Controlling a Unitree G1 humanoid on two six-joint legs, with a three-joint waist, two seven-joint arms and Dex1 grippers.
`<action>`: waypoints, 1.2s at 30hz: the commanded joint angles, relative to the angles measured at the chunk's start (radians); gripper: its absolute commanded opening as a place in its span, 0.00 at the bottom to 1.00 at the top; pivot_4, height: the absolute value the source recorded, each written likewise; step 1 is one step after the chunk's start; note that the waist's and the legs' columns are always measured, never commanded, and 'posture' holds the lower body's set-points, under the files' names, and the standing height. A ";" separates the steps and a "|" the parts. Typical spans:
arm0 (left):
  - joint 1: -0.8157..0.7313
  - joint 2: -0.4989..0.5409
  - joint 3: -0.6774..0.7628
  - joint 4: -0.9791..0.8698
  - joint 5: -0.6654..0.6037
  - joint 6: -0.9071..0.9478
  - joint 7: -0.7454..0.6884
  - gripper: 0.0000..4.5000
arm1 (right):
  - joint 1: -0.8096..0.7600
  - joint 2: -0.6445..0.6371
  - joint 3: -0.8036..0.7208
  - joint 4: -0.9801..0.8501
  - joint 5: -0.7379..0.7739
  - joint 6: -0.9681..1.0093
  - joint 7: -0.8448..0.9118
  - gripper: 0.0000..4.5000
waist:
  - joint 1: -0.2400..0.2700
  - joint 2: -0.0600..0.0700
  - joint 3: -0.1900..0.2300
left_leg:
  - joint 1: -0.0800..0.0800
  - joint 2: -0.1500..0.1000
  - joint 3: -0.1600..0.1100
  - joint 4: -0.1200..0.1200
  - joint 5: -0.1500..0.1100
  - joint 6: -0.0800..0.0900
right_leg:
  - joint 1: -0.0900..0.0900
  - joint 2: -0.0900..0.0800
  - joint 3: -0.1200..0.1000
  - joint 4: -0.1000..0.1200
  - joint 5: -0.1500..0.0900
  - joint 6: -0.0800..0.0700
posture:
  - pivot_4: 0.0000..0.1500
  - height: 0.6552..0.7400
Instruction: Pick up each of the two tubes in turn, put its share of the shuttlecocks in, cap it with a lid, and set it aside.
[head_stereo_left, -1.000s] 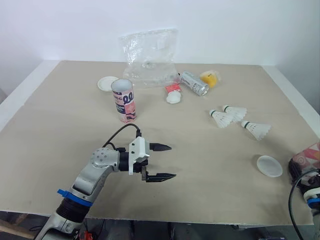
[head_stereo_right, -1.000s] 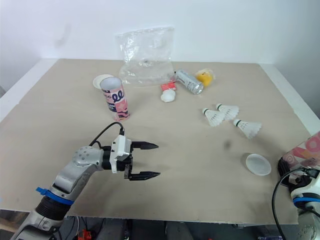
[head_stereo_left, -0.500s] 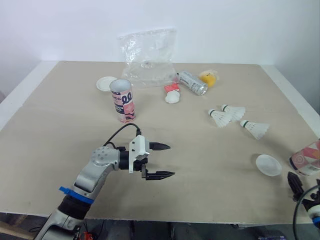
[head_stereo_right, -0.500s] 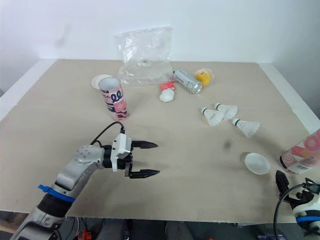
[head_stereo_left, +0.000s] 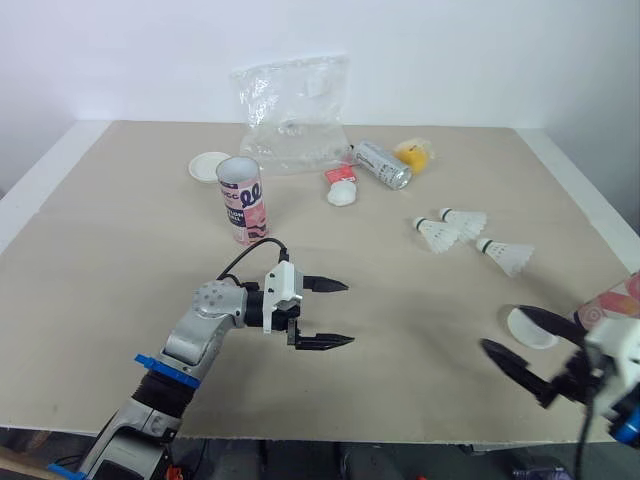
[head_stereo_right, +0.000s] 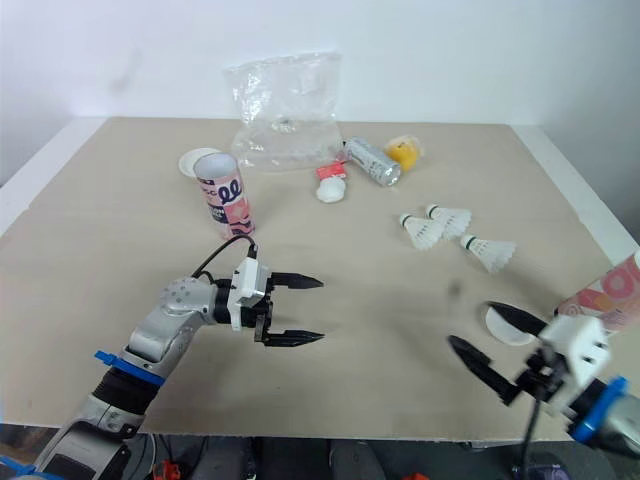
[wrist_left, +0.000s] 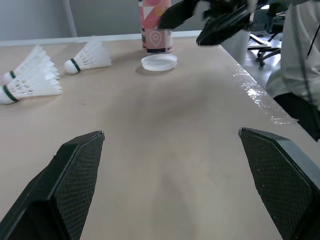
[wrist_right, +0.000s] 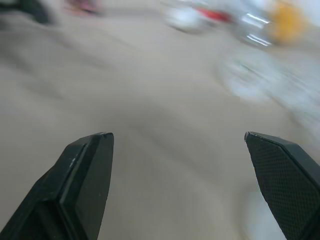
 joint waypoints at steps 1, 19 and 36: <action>0.035 0.002 0.045 -0.061 0.009 -0.024 0.074 1.00 | -0.213 -0.012 0.176 0.113 -0.032 -0.017 0.120 1.00 | 0.000 -0.001 0.001 | 0.000 0.001 0.000 0.000 0.000 0.000 | 0.000 0.000 0.000 0.000 0.000 0.000 | 1.00 1.00; 0.229 -0.094 0.284 -0.256 0.133 0.221 0.782 1.00 | -0.747 0.157 0.440 0.565 -0.146 -0.114 0.284 1.00 | 0.004 -0.001 0.001 | -0.002 -0.001 -0.006 0.001 -0.002 -0.002 | 0.004 0.002 -0.003 0.001 0.001 0.007 | 1.00 1.00; 0.049 -0.126 0.329 -0.034 0.155 0.251 0.926 1.00 | -0.794 0.204 0.443 0.651 -0.216 -0.205 0.277 1.00 | 0.004 -0.001 0.001 | 0.000 -0.001 -0.007 0.001 -0.001 -0.002 | 0.006 0.003 -0.004 0.001 0.002 0.007 | 1.00 1.00</action>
